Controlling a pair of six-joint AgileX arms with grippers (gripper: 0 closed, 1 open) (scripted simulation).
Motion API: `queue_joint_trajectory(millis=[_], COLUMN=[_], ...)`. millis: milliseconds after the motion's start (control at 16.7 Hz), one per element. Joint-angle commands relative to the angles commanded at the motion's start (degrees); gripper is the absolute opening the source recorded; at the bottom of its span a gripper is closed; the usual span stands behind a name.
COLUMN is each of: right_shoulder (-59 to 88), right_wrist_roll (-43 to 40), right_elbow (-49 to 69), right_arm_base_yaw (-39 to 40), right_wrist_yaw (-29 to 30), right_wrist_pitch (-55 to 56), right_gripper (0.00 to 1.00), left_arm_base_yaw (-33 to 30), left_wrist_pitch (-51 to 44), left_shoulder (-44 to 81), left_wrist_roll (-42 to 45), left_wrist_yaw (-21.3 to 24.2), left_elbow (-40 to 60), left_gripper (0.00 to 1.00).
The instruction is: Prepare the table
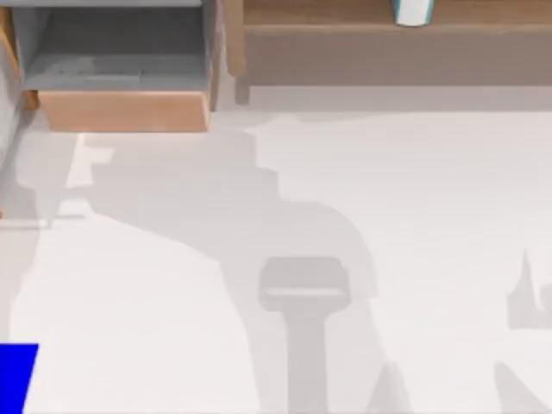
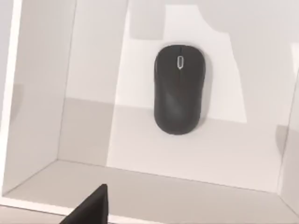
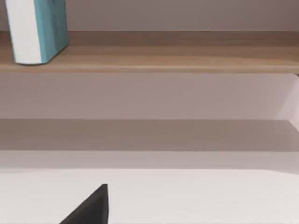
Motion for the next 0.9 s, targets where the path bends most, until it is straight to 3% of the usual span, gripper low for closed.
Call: queue_joint_trajectory(millis=[480, 720, 900], right_shoulder=[0.0, 0.0, 0.0], right_wrist_roll=[0.0, 0.0, 0.0], right_elbow=[0.0, 0.0, 0.0], right_arm_base_yaw=[0.0, 0.0, 0.0], right_wrist_yaw=[0.0, 0.0, 0.0], right_wrist_pitch=[0.0, 0.0, 0.0], right_gripper=[1.00, 1.00, 1.00], left_arm_base_yaw=[2.1, 1.6, 1.4], left_wrist_pitch=[-17.4, -19.8, -19.9], left_shoulder=[34.7, 42.6, 43.5], left_wrist_roll=[1.5, 2.2, 2.4], left_wrist_yaw=[1.3, 1.6, 1.6], left_elbow=[39.4, 49.3, 50.6], left_gripper=[1.00, 1.00, 1.00])
